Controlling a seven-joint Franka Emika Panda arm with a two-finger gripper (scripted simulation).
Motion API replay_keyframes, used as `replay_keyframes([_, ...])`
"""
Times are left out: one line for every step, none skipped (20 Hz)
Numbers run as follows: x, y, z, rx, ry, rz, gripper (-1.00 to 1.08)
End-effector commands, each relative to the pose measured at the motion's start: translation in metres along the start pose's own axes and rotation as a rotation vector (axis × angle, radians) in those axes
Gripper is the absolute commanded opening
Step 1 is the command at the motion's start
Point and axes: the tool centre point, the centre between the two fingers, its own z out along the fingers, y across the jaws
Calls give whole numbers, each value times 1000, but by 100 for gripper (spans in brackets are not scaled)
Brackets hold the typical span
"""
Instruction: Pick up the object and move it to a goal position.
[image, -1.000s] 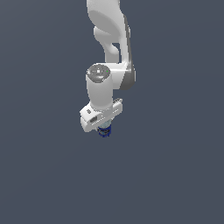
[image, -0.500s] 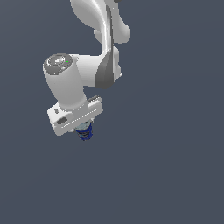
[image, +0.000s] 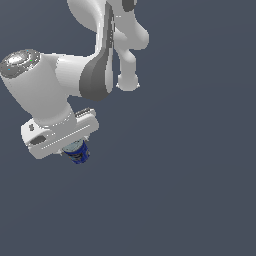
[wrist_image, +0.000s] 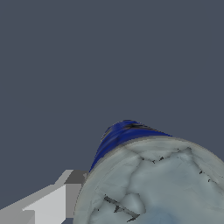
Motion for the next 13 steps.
replay_keyframes([-1,11,-8,-3,3,-1,-100])
replay_keyframes([-1,14,-10,-3,3,-1,-100])
replay_keyframes([-1,17,-11,-3,3,-1,-100])
replay_keyframes([-2,19,-12,-3,3,-1,-100])
replay_keyframes([-2,21,-14,-3,3,-1,-100])
replay_keyframes([-2,23,-15,-3,3,-1,-100])
replay_keyframes([-2,25,-15,-3,3,-1,-100])
replay_keyframes([-2,26,-16,-3,3,-1,-100])
replay_keyframes([-2,27,-17,-3,3,-1,-100])
replay_keyframes([-2,28,-17,-3,3,-1,-100])
replay_keyframes([-2,29,-17,-3,3,-1,-100])
replay_keyframes([-2,29,-17,-3,3,-1,-100])
replay_keyframes([-2,29,-18,-3,3,-1,-100])
